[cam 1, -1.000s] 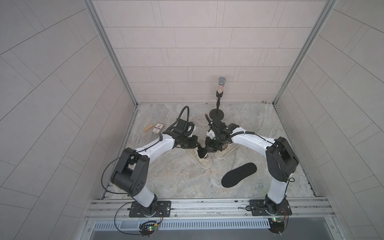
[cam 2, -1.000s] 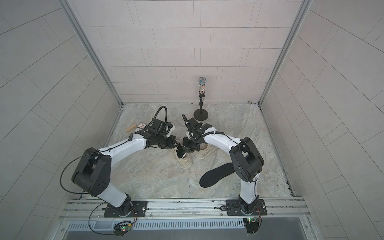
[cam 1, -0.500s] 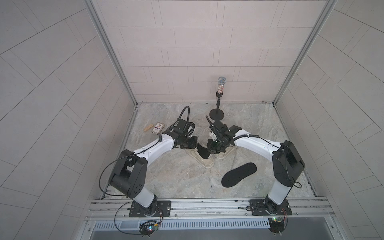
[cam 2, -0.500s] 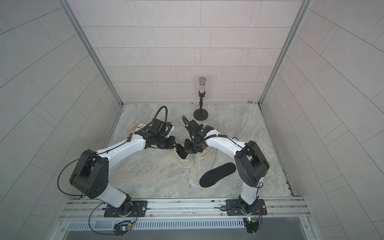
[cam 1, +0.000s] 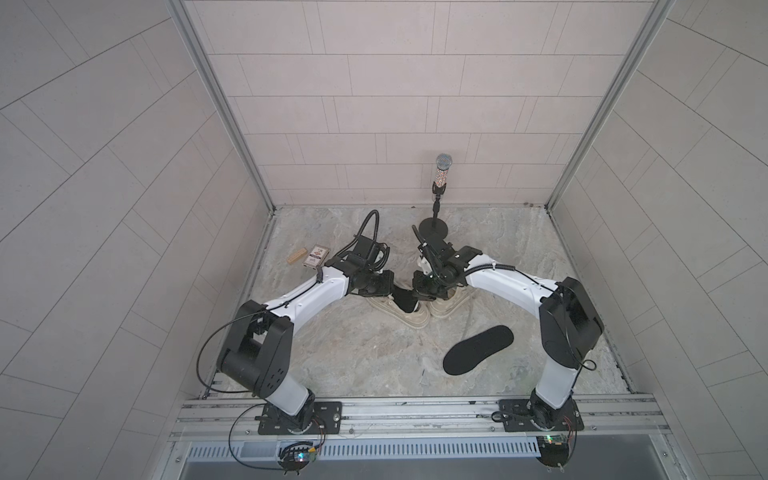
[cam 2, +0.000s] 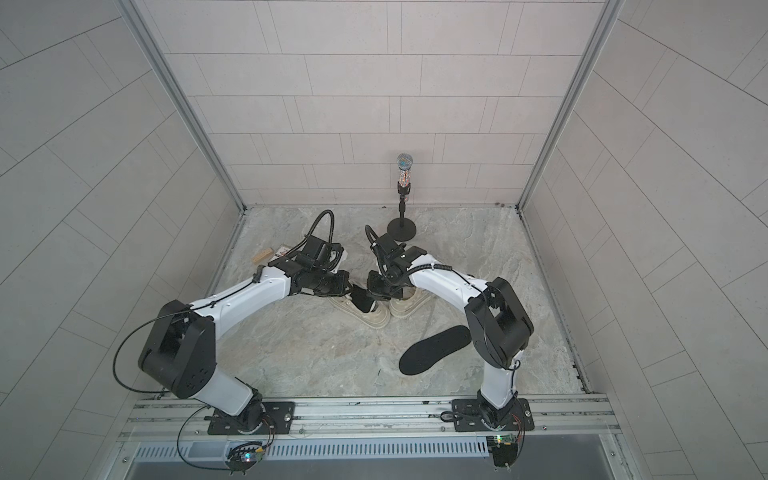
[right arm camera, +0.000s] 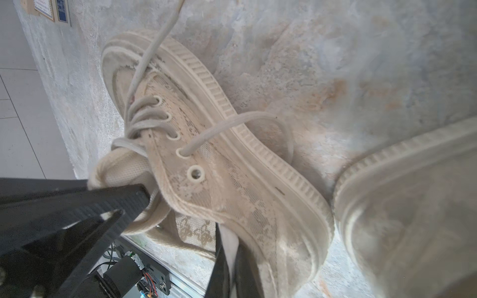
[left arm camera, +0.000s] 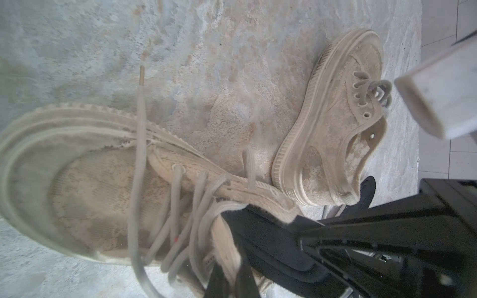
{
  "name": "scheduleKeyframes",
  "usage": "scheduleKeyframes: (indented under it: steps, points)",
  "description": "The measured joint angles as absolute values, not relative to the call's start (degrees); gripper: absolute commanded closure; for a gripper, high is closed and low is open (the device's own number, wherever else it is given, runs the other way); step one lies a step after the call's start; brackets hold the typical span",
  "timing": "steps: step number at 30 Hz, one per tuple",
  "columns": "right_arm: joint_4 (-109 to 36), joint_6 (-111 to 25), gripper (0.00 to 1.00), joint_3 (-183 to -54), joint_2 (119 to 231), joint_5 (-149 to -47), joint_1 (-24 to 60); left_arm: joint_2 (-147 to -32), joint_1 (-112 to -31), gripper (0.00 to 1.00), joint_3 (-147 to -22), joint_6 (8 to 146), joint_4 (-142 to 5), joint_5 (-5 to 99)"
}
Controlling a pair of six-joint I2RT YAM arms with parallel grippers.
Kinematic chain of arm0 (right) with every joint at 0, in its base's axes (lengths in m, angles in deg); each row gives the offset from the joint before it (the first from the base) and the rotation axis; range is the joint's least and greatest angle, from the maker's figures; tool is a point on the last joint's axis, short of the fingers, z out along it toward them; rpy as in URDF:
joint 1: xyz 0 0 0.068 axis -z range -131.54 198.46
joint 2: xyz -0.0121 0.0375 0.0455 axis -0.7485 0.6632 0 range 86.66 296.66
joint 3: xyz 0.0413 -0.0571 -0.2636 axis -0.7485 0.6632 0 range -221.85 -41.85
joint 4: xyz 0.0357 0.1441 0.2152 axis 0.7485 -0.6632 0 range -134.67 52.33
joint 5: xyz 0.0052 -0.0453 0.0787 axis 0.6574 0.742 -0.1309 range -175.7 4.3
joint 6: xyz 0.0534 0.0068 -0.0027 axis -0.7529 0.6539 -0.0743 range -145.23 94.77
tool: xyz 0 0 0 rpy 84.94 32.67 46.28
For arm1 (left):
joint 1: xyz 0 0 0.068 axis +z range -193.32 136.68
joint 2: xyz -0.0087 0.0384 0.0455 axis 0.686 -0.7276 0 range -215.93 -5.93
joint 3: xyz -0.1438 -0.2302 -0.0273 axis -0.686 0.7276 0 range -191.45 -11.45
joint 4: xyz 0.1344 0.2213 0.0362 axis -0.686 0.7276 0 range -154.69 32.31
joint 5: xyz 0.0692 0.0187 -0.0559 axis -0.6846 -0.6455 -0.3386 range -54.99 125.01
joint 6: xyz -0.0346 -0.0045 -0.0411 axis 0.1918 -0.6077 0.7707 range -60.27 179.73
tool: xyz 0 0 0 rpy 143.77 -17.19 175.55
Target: Insert the insole into the shoe
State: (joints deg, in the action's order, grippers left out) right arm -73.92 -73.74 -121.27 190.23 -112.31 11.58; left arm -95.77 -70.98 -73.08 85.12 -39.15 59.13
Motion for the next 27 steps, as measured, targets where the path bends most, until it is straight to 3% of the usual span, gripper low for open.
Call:
scheduleKeyframes:
  steps: [8,16,27]
  points:
    - [-70.08,-75.27,1.0,-116.92,188.76,-112.6,11.62,-95.77,-70.45,1.0,-73.08,86.8,-39.41,60.42]
    - [-71.32,-76.06,1.0,-122.36,191.06,-113.03,10.09,-95.77,-70.19,1.0,-73.08,86.78,-40.31,63.26]
    - [-75.43,-67.56,1.0,-121.18,192.15,-102.13,8.97,-95.77,-68.44,1.0,-73.27,86.08,-40.33,66.15]
